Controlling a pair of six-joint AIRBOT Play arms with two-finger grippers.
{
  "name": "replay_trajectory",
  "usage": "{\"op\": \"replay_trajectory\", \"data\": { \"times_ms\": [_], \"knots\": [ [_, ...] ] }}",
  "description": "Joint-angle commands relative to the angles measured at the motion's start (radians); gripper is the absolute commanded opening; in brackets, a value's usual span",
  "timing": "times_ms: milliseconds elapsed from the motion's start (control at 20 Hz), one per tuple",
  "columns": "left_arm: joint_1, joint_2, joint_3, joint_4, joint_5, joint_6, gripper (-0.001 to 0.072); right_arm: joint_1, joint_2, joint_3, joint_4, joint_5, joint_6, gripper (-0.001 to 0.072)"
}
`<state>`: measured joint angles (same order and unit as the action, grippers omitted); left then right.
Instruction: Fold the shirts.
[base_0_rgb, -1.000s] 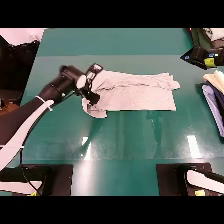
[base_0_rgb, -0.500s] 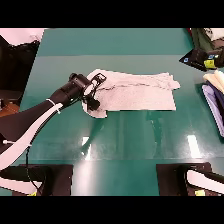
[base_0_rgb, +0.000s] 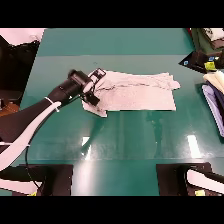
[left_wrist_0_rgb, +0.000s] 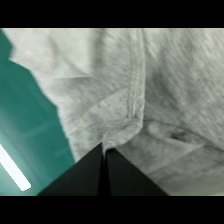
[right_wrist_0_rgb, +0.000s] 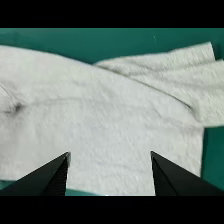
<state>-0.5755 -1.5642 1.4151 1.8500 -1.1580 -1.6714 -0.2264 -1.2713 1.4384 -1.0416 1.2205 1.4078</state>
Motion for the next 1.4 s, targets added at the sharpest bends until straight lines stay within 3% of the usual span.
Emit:
{"op": "replay_trajectory", "data": {
  "times_ms": [0,350,600,650,700,1350],
  "knots": [
    [0.061,0.114,0.033,-0.017,-0.025,-0.069,0.0024,-0.039,0.003,-0.018,-0.062,0.127,-0.007,0.0575],
    [0.256,0.334,-0.142,-0.246,-0.015,-0.088,0.0024,-0.154,0.057,-0.36,-0.05,0.118,-0.039,0.0576],
    [0.331,0.442,-0.369,-0.419,0.103,-0.11,0.0024,-0.158,0.056,-0.506,-0.051,0.03,-0.083,0.0572],
    [0.342,0.461,-0.396,-0.435,0.127,-0.11,0.0024,-0.158,0.05,-0.51,-0.051,0.014,-0.086,0.0521],
    [0.347,0.474,-0.405,-0.44,0.132,-0.109,0.0024,-0.158,0.034,-0.51,-0.05,0.008,-0.087,0.0474],
    [0.346,0.48,-0.404,-0.444,0.05,-0.101,0.0025,-0.037,-0.156,-0.51,0.055,-0.193,-0.115,0.0427]
  ]
}}
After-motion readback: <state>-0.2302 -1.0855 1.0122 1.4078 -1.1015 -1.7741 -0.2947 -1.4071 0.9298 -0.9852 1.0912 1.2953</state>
